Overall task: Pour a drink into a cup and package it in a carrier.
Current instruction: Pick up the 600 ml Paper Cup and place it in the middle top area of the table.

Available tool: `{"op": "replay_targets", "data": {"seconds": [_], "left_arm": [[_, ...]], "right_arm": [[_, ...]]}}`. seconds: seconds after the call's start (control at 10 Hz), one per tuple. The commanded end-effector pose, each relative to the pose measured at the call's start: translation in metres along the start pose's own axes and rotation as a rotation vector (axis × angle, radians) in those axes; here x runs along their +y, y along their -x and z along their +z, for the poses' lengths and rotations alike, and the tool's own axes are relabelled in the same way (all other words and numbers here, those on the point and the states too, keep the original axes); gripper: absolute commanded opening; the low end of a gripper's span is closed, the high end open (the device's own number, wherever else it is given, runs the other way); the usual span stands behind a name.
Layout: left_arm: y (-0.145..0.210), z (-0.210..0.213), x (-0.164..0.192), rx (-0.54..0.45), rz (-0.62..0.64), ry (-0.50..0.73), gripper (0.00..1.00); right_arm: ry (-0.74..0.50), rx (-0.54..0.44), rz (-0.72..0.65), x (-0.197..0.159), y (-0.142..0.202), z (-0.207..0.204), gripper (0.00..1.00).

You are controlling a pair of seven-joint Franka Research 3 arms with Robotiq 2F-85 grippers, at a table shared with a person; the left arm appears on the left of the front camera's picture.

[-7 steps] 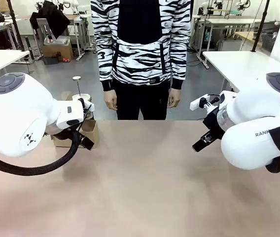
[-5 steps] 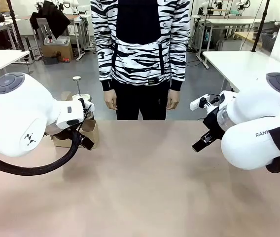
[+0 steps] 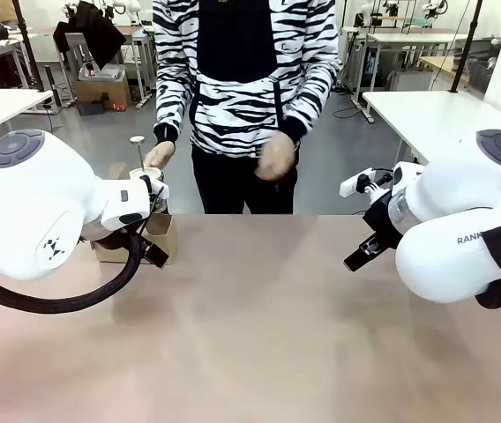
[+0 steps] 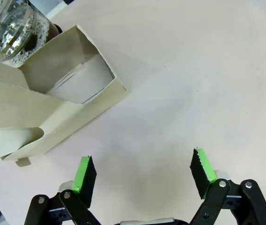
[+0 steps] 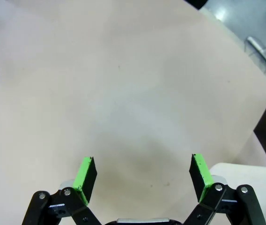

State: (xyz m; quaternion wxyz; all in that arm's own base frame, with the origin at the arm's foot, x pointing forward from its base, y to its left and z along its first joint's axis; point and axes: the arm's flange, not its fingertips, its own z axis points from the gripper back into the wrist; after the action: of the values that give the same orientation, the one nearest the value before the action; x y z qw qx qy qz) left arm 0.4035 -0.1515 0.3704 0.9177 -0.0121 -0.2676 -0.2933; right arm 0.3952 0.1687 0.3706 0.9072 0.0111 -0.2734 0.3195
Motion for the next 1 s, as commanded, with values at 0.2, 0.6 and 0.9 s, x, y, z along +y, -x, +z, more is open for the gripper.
{"op": "replay_targets", "data": {"seconds": [0.2, 0.6, 0.9], "left_arm": [[0.000, 0.000, 0.000, 0.000, -0.001, 0.000, 1.00], [0.000, 0.000, 0.000, 0.000, -0.001, 0.000, 1.00], [0.000, 0.000, 0.000, 0.000, -0.001, 0.000, 1.00]], "right_arm": [[0.000, 0.000, 0.000, 0.000, 0.000, 0.000, 1.00], [-0.060, -0.079, -0.076, -0.067, -0.060, 0.078, 1.00], [-0.200, -0.184, -0.006, -0.150, -0.037, 0.130, 1.00]]}}
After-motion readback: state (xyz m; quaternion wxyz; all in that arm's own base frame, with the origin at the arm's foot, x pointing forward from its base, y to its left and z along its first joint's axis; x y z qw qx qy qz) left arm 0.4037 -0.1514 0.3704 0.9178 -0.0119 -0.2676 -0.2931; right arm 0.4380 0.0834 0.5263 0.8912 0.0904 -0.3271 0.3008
